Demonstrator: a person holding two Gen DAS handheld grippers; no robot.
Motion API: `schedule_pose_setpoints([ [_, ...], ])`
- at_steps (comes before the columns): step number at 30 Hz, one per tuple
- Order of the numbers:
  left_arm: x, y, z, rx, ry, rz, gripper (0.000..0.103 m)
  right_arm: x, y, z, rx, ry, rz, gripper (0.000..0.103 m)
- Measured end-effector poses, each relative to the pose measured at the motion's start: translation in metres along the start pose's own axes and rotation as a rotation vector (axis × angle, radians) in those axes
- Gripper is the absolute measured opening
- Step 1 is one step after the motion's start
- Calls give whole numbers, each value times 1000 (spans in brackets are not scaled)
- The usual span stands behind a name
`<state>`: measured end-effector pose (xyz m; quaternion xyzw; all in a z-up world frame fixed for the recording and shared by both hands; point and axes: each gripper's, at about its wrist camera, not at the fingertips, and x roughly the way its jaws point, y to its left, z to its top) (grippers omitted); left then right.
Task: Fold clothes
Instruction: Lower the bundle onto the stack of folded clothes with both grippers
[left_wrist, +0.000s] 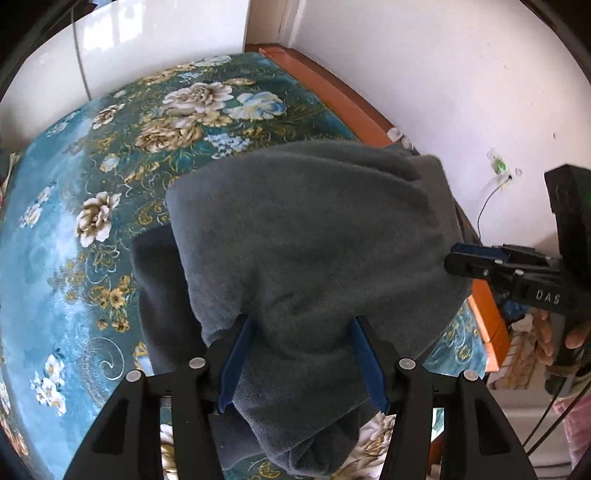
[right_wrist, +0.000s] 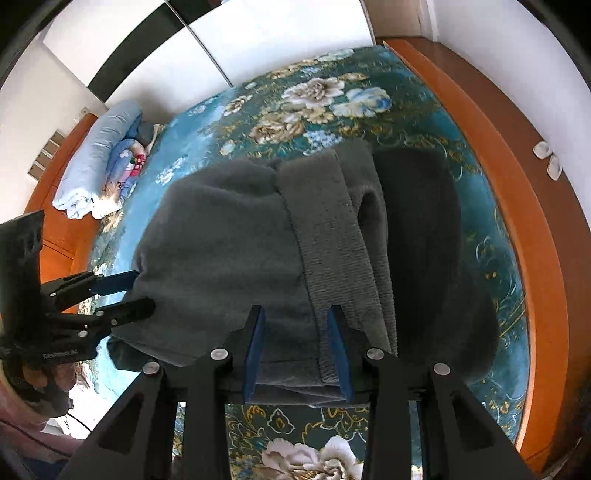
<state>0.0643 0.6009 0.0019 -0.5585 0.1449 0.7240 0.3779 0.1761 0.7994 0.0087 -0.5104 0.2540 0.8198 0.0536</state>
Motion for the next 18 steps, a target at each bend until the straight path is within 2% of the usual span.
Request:
schedule_pose_setpoints([
  [3,-19,-3,10,12,-53,-13,60,-7,1,1,3,2,5,36],
  [7,-28,0,35,11,-99,0,60,-24,9,24,-19,-66,25,36],
  [11,-14,11,52,-13,-83,27,61,-18,16,55,-46,-98,3,36],
  [15,12,25,54,-59,-26,23,61,6,12,67,-46,-65,-15,36],
  [18,24,28,52,-68,-12,22,61,19,4,69,-12,-46,-7,36],
])
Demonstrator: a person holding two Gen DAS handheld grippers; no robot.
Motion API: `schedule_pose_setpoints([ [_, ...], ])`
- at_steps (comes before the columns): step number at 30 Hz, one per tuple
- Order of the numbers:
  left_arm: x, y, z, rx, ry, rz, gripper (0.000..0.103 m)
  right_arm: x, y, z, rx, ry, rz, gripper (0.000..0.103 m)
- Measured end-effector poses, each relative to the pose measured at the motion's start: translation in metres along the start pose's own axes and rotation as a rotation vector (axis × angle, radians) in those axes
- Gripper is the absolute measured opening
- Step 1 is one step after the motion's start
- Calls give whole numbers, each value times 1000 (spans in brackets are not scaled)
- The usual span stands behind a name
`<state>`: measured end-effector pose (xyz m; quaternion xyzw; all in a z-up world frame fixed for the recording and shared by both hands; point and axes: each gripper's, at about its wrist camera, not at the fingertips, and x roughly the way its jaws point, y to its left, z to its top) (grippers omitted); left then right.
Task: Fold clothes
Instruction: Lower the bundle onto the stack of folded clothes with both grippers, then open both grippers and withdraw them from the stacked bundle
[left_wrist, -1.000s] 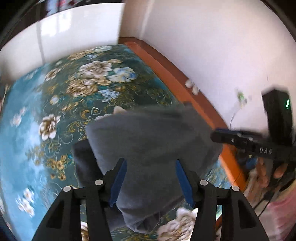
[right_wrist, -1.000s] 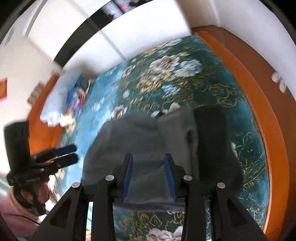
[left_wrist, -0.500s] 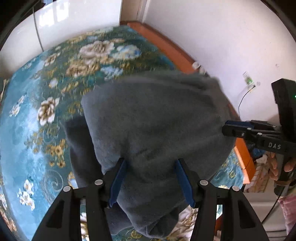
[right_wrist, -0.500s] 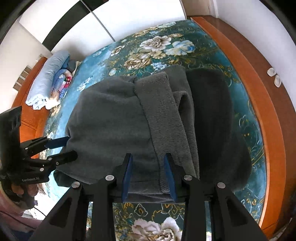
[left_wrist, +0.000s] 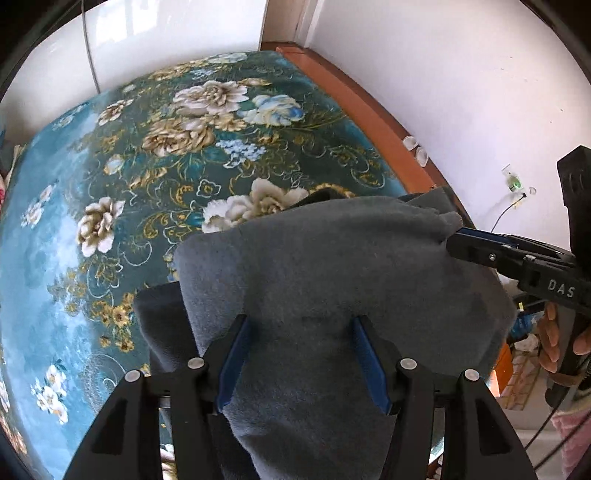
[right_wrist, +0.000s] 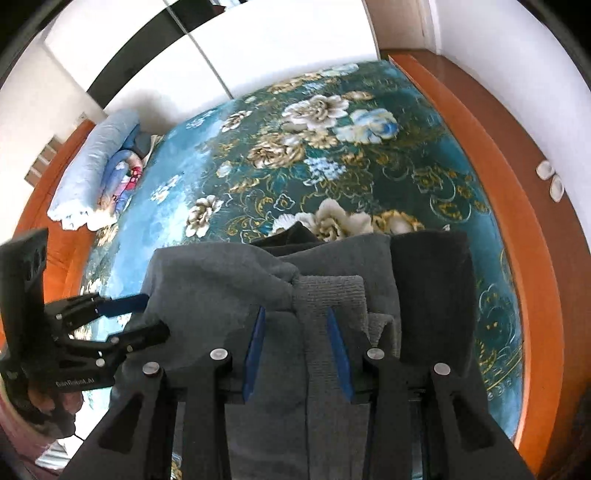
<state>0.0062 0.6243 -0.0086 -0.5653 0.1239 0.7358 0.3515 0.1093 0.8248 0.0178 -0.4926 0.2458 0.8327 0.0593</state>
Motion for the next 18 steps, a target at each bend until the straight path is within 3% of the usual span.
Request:
schedule_pose_setpoints([
  [7,-1,2,3,-4,8,-5,63,5,-12,4,83,6,54,36],
  [13,-20,2,4,-13,-11,-5,63,-19,-4,7,64,-46,28,36],
  [17,-48,1,-12,-15,-66,-25,63,-47,5,-5,51,-108,10,37],
  [18,-55,0,-19,-16,-77,-33,64,-56,7,-10,48,-127,10,44],
])
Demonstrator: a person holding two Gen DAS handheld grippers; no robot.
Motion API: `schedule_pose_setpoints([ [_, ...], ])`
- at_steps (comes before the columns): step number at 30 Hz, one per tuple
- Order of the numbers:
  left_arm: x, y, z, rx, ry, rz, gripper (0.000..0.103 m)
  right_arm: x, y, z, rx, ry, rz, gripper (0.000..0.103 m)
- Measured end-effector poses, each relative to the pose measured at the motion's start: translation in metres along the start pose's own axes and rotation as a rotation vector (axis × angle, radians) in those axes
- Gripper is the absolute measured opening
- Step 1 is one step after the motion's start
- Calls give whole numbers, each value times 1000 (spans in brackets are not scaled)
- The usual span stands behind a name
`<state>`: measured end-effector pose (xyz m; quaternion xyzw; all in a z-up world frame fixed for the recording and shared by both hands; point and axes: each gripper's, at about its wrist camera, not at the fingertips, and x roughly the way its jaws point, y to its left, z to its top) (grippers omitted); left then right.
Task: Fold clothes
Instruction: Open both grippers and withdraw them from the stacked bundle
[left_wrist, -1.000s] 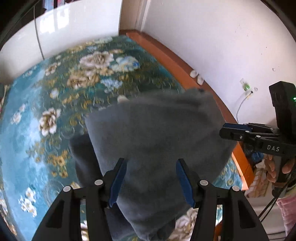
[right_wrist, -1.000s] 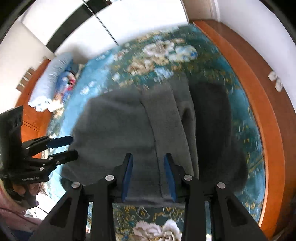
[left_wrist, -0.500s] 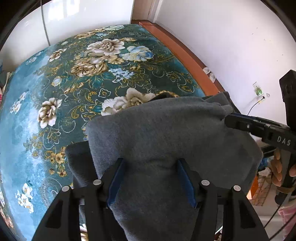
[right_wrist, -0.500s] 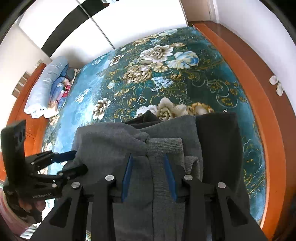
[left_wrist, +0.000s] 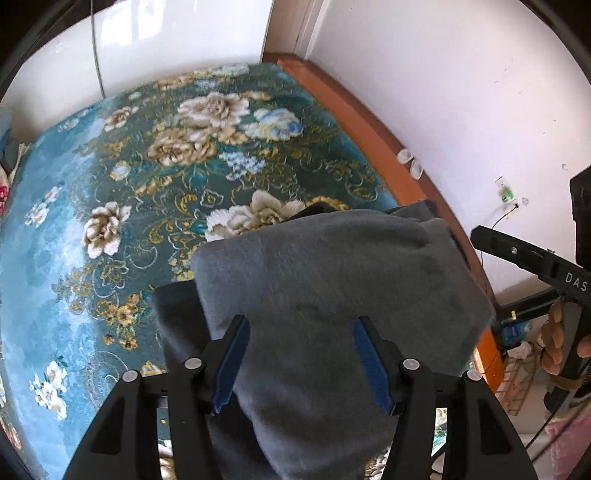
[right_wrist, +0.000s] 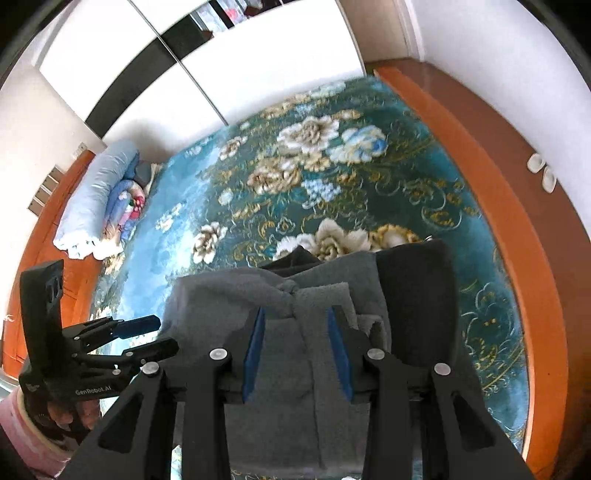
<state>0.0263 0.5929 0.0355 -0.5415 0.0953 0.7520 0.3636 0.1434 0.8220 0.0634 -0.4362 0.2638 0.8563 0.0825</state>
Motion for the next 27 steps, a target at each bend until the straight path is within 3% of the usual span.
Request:
schedule_pose_setpoints([
  [2,-11,-2,-12,-7,-12,-22,70,-16,2,-14,-3,-27,0,60],
  [10,-37,-13,-62,-55,-41,-104,81,-28,6,-84,17,42,-14,63],
  [12,-39,-12,-75,-90,-45,-122,89,-30,3,-95,40,39,-11,77],
  [16,-35,-17,-95,-154,-16,-137,96,-23,-4,-113,75,56,-22,82],
  [22,-29,-35,-116,-127,0,-117,103,-18,-5,-129,83,38,-36,87],
  [27,-12,-41,-129,-117,47,-20,103,-11,-3,-133,79,25,-58,88],
])
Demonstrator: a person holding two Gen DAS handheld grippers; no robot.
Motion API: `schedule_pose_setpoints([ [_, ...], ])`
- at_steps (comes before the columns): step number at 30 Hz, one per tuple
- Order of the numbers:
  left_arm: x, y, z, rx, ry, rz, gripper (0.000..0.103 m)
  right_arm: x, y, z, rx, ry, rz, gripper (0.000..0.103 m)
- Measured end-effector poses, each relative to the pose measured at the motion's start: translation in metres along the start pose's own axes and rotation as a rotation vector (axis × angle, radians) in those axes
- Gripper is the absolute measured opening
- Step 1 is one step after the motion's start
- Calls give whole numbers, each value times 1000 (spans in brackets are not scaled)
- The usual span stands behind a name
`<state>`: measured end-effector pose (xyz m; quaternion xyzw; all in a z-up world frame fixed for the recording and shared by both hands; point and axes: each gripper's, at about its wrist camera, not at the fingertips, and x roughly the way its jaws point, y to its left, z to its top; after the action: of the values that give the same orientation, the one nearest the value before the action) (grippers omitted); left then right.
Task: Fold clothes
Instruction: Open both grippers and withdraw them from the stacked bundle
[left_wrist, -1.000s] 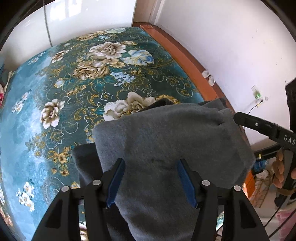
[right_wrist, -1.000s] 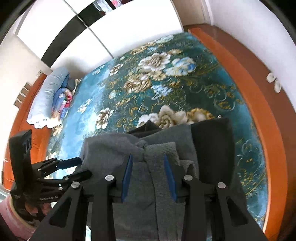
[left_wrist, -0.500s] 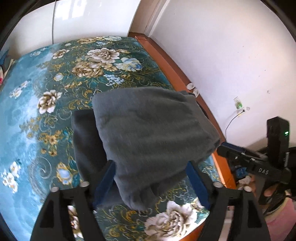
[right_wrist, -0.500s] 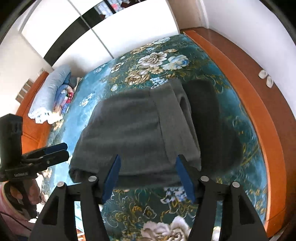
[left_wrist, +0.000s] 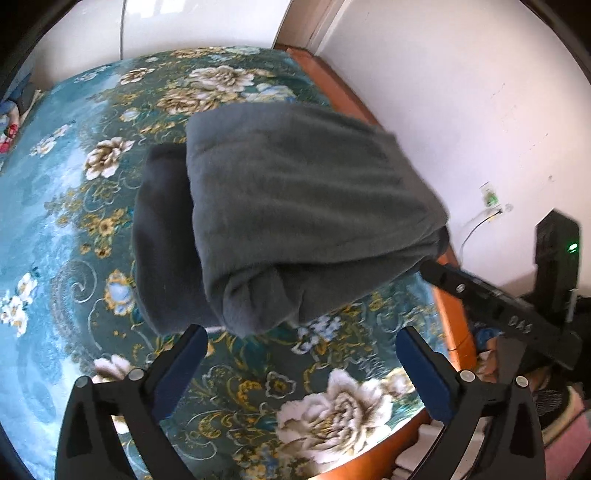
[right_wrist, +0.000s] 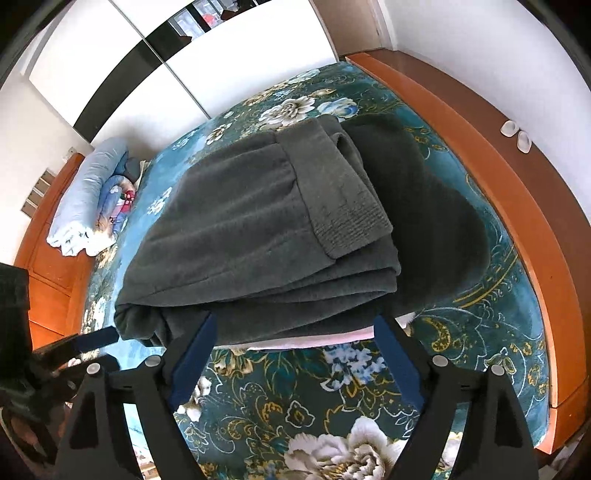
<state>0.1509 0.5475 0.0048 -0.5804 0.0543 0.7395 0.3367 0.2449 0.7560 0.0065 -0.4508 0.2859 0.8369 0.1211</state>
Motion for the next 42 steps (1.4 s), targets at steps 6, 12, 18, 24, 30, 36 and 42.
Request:
schedule_pose_setpoints([
  [6,8,11,-2,-41,28,51,103,3,0,-6,-14,0,-25,103],
  [12,2,17,0,-89,-36,168,103,3,3,-8,-50,0,-37,103],
  [18,5,17,-6,-73,-117,241,103,4,11,-12,-110,-9,-63,103],
  [24,19,11,-14,-8,-93,272,103,7,12,-15,-130,-3,-65,103],
  [30,31,10,-20,-33,-24,244,103,12,12,-15,-135,9,-61,103],
  [36,35,7,-18,-40,-24,249,103,17,11,-16,-149,23,-72,103],
  [42,34,6,-18,-44,-31,267,103,20,8,-20,-147,28,-70,103],
])
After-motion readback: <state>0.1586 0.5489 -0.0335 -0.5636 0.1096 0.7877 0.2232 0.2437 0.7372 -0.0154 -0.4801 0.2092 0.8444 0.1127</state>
